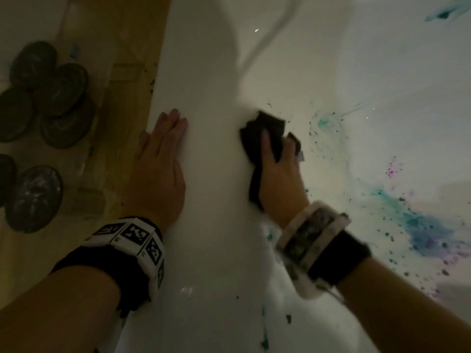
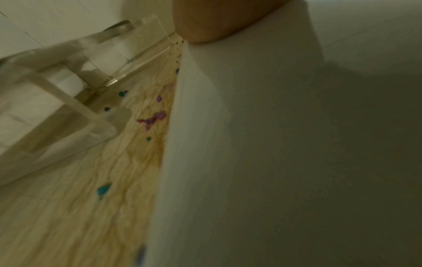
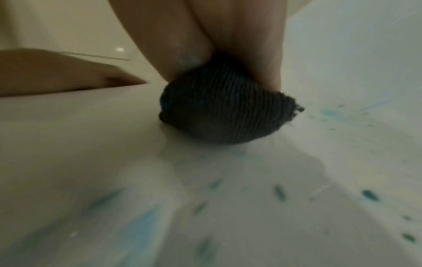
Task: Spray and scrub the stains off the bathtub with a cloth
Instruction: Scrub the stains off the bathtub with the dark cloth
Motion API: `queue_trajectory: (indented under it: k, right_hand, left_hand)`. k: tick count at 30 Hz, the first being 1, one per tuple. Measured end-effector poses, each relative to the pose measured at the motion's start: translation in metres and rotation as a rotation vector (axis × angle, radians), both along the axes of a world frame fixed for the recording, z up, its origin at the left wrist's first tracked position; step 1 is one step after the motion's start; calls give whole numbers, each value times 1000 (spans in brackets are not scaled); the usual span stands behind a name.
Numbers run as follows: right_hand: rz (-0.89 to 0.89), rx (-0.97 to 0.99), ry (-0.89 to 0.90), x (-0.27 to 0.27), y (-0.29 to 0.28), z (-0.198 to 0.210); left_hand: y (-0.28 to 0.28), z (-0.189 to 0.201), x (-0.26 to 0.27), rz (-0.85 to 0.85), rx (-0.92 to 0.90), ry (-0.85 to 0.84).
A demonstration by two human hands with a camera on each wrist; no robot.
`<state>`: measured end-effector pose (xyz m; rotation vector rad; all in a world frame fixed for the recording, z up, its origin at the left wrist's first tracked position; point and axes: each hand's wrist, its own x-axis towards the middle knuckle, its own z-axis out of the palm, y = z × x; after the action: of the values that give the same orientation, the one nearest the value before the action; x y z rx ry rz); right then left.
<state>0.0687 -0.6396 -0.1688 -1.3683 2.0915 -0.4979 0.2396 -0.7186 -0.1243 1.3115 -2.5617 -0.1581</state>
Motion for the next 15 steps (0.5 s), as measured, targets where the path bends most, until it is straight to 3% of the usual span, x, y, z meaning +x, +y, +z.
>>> queue_trajectory:
  k: [2,4,8,10,11,13,15]
  right_hand:
    - [-73,1,-40,-28,-14,2]
    - [-96,-155,-143,-30,-8,11]
    - [193,-341,-387,24,20,34]
    - [368,-251,-201,47,20,33]
    - [357,-202,-91,48,14,26]
    - [204,-224,-6,33,-8,13]
    - [47,-238,-30,6,-29,2]
  left_hand:
    - [0,1,-1,-1,5,8]
    - [-1,0,-1,1,15,10]
    - [-3,0,0,-17,53,-3]
    - [-4,1,1,-19,46,-13]
    - [-4,0,2,-23,32,-20]
    - [-3,0,2,-29,17,-28]
    - [-2,0,2,-23,22,-37]
